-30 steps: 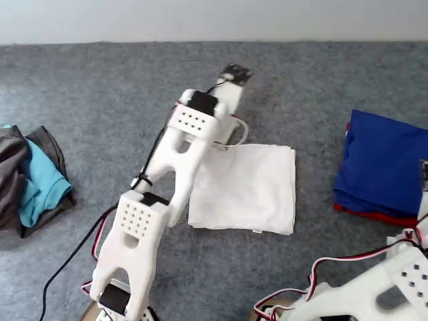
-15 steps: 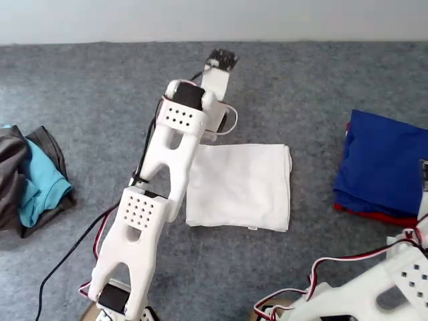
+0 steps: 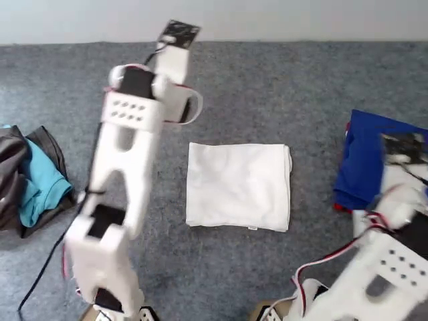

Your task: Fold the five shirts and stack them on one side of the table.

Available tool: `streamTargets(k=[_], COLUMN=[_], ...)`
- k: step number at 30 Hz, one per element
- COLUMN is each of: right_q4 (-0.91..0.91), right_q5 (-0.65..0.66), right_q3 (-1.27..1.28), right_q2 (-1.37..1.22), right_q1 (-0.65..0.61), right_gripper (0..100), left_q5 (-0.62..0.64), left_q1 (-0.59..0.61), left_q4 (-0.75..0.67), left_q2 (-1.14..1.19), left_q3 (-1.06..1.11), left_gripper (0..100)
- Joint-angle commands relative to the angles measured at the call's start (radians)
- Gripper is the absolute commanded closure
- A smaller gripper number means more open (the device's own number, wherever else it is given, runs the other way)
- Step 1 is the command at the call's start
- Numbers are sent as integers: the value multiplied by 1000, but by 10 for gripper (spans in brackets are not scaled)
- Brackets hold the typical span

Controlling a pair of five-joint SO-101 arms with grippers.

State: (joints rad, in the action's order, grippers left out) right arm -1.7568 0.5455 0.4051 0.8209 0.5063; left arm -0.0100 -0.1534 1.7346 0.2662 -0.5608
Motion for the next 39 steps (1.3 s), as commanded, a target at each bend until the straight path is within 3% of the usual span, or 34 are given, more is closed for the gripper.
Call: streamTargets(k=[1, 6, 11, 14, 20, 23, 27, 39], right_q4=[-36, 68, 234, 318, 473, 549, 639, 885], right_q5=[-140, -293, -328, -328, -423, -463, -523, -591], right_q3=[-5, -6, -11, -9, -9, -11, -11, -12], right_q2=[-33, -193, -309, -366, -515, -591, -688, -977], right_q1=[-252, -486, -618, -650, -653, -659, -679, -677], right_gripper=[983, 983, 983, 970, 779, 743, 743, 745], left_q5=[-35, -40, -167, -239, -351, -379, -379, -376], left_q1=[100, 292, 437, 529, 732, 813, 865, 865], left_q4=[20, 18, 18, 18, 15, -23, -61, -55], left_q2=[-276, -508, -709, -806, -885, -884, -884, -882], left_q3=[196, 378, 522, 599, 743, 774, 776, 777], left_gripper=[985, 985, 985, 985, 985, 985, 985, 985])
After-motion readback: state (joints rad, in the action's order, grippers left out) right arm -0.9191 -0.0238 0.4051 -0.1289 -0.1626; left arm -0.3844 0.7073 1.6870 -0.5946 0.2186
